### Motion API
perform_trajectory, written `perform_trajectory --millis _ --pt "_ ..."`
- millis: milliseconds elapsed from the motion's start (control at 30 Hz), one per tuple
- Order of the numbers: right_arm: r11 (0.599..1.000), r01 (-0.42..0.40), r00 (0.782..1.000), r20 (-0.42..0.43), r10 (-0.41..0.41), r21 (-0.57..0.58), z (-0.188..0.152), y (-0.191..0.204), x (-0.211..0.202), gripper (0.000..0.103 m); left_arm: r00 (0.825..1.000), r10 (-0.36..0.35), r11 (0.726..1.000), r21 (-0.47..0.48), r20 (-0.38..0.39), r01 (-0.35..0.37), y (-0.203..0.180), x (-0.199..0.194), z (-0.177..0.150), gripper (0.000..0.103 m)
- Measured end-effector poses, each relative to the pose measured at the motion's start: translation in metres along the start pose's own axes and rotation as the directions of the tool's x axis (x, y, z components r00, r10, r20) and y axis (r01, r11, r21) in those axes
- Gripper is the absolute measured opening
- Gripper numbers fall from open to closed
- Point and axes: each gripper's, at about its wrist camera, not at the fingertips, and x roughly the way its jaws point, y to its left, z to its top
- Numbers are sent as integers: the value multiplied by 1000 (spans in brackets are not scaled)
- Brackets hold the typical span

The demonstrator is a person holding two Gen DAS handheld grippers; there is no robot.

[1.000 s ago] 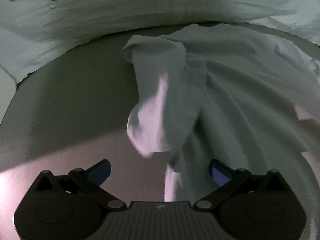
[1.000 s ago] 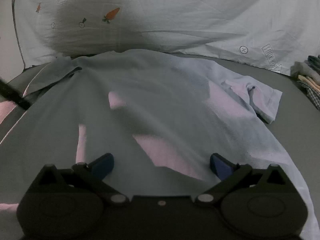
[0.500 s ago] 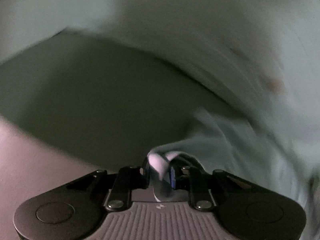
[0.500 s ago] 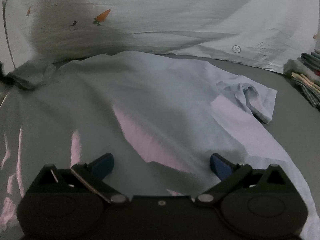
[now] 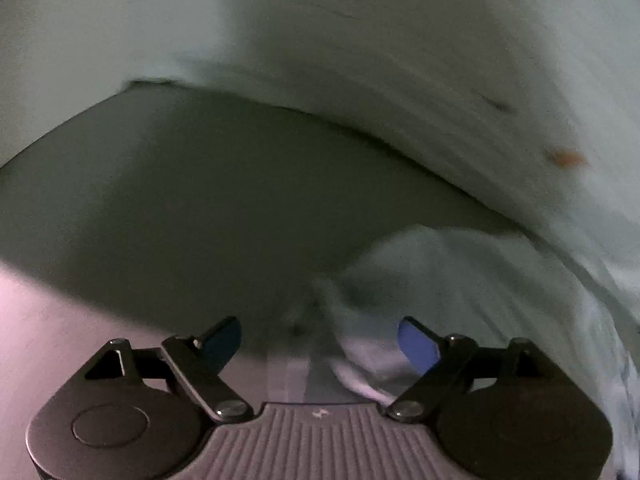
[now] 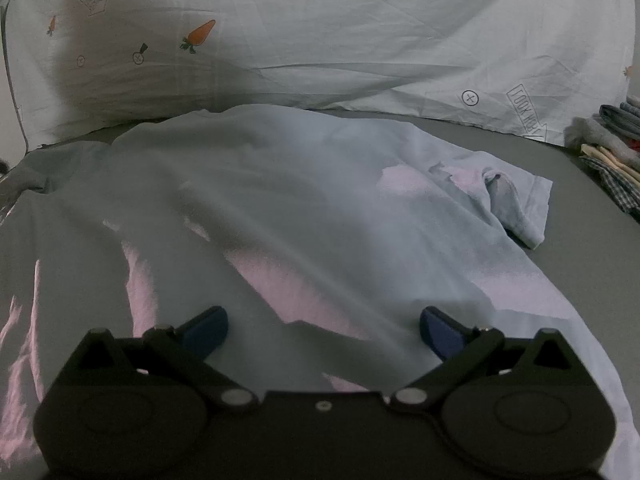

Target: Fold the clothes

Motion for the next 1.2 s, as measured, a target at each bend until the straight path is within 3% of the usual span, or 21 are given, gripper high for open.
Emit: perform_trajectory --millis 67,100,133,167,200,267,333,467,533,600,700,800,933,1033,1200 --pt "1000 1 1000 0 -1 0 0 0 0 103 997 -67 997 -46 -41 65 -6 13 1 86" --pt "1000 1 1000 0 -1 1 0 0 0 103 995 -81 993 -88 -58 76 -7 22 0 78" --pt "1000 1 1000 0 -1 1 1 0 1 103 994 -82 990 -121 -76 73 -5 30 0 64" --pt "1000 1 1000 0 -1 2 1 0 1 103 992 -66 990 -132 -104 52 -8 34 -3 27" --pt "1000 1 1000 0 -1 3 1 -1 1 103 993 -51 995 -94 -109 41 -17 33 -8 19" --pt "1000 0 1000 0 0 3 1 -1 1 103 996 -33 999 15 -88 34 -38 26 -17 19" --pt "1000 1 1000 0 -1 2 1 -1 1 103 997 -43 984 169 -70 55 -67 13 -29 19" --pt "1000 0 1000 0 0 4 2 -1 2 103 984 -99 879 450 -151 158 -124 -1 -66 26" --pt "1000 -1 1000 0 1 4 2 -1 3 103 976 -95 823 536 -197 189 -143 -4 -87 44" --pt "1000 -1 1000 0 1 4 2 -2 3 103 976 -85 800 570 -201 187 -152 -2 -98 58" --pt "1000 -1 1000 0 1 3 2 -1 3 103 968 -111 800 558 -225 221 -146 -15 -95 63" --pt "1000 -2 1000 0 2 3 2 -1 3 103 957 -176 844 464 -232 268 -134 -21 -76 64" --pt "1000 -2 1000 0 2 3 2 -1 3 103 979 -152 896 400 -135 194 -122 -28 -59 64" --pt "1000 -2 1000 0 2 3 2 -1 3 103 998 -55 867 494 -20 57 -118 -37 -57 64" --pt "1000 -3 1000 0 3 2 2 -2 2 103 999 -5 782 623 43 -23 -113 -43 -56 64"
